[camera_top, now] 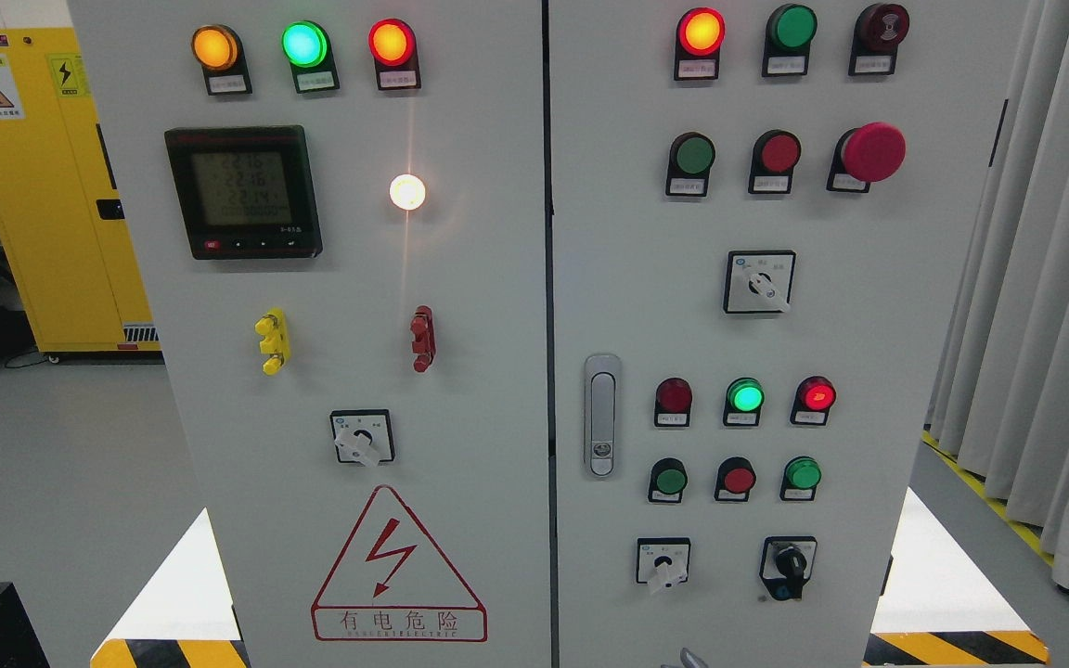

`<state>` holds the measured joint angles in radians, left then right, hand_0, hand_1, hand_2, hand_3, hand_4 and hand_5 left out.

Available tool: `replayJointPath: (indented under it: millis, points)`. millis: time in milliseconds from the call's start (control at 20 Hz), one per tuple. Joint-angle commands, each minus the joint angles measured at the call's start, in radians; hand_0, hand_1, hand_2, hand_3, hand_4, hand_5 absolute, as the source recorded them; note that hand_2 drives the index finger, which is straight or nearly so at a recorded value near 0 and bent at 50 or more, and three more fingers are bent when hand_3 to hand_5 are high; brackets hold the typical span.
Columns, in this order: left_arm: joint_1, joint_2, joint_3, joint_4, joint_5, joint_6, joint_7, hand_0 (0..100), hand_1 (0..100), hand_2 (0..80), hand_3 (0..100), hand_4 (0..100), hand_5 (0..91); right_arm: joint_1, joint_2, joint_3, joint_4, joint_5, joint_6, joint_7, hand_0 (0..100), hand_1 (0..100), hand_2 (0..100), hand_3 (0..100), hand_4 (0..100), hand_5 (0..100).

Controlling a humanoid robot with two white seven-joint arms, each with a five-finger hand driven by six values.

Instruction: Press green start button

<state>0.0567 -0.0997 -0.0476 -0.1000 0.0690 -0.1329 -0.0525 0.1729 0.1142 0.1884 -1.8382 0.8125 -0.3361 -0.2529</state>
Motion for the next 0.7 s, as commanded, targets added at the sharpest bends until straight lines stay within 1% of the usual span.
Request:
replayJointPath:
  millis: [0, 50, 100, 150, 200, 300, 350, 500, 650]
  points:
    - [0.0, 0.0, 0.0, 0.0, 0.0, -0.001, 0.0, 12, 56, 0.0, 0, 0, 0.0, -0.093, 0.009, -0.141, -0.018, 0.321, -0.017, -0.003, 59, 98, 0, 83, 91, 89]
    - [0.0, 0.0, 0.0, -0.001, 0.0, -0.001, 0.0, 12, 56, 0.0, 0, 0, 0.0, -0.108, 0.009, -0.141, -0.019, 0.345, -0.015, 0.0, 62, 99, 0, 85, 94, 95]
    - [0.0, 0.0, 0.0, -0.001, 0.0, -0.001, 0.0, 12, 56, 0.0, 0, 0, 0.0, -0.122, 0.009, -0.141, -0.018, 0.37, -0.015, 0.004, 64, 100, 0, 89, 99, 98]
    - [0.0, 0.0, 0.0, 0.0, 0.0, -0.001, 0.0, 12, 56, 0.0, 0, 0, 0.0, -0.134, 0.009, -0.139, -0.018, 0.399, -0.014, 0.012, 67, 100, 0, 97, 100, 100]
    - [0.0, 0.0, 0.0, 0.0, 0.0, -0.001, 0.0, 12, 56, 0.0, 0, 0, 0.0, -0.147, 0.007, -0.141, -0.015, 0.425, -0.014, 0.02, 72, 100, 0, 98, 100, 100]
    - [0.0, 0.0, 0.0, 0.0, 0.0, -0.001, 0.0, 12, 56, 0.0, 0, 0, 0.0, -0.179, 0.004, -0.144, -0.001, 0.442, -0.012, 0.033, 73, 100, 0, 99, 100, 100]
    - [0.0, 0.0, 0.0, -0.001, 0.0, -0.001, 0.0, 12, 56, 0.0, 0, 0, 0.0, -0.197, 0.004, -0.145, 0.017, 0.444, -0.009, 0.037, 73, 100, 0, 100, 100, 100]
    - [0.0, 0.0, 0.0, 0.0, 0.0, -0.001, 0.0, 12, 56, 0.0, 0, 0, 0.0, -0.266, 0.001, -0.167, 0.08, 0.45, -0.008, 0.035, 72, 100, 1, 100, 100, 100]
    - [0.002, 0.0, 0.0, 0.0, 0.0, -0.001, 0.0, 12, 56, 0.0, 0, 0, 0.0, -0.326, 0.001, -0.175, 0.146, 0.455, -0.004, 0.034, 69, 100, 1, 99, 100, 100]
